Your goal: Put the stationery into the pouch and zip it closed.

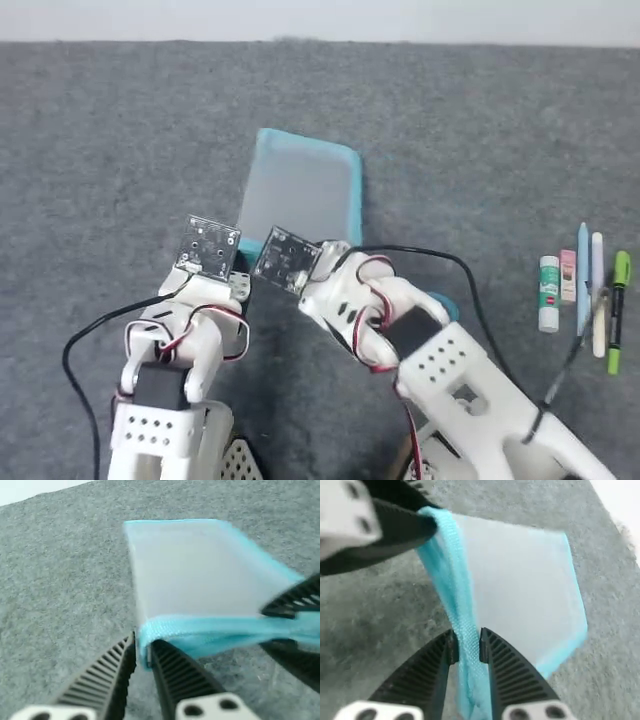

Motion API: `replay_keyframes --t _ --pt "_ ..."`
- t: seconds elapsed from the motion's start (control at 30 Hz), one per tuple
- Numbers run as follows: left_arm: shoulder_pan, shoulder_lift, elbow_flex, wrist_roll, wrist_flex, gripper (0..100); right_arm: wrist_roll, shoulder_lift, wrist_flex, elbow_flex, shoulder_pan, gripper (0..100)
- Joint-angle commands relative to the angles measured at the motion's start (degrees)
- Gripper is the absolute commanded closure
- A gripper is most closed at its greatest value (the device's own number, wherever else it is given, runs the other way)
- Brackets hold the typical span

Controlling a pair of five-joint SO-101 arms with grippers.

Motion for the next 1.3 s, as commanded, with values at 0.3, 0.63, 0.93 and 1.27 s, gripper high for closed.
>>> replay_keyframes --t 0.3,0.63,0.93,1.27 --pt "0.00 -0.44 6.90 -2.73 -11.52 91 4.57 -16.48 15.96 -2.55 -7.25 99.1" --pt "-1.49 -0.79 6.46 -1.23 -11.60 99 -5.98 -16.40 15.43 0.35 -4.62 99.1" --pt "-8.79 -0.44 1.54 7.47 -8.88 99 -6.59 -16.40 18.77 1.41 -10.33 86.7" --pt "-8.26 -0.35 -1.71 6.77 -4.22 99 -6.59 -16.40 4.26 11.78 -16.13 79.9"
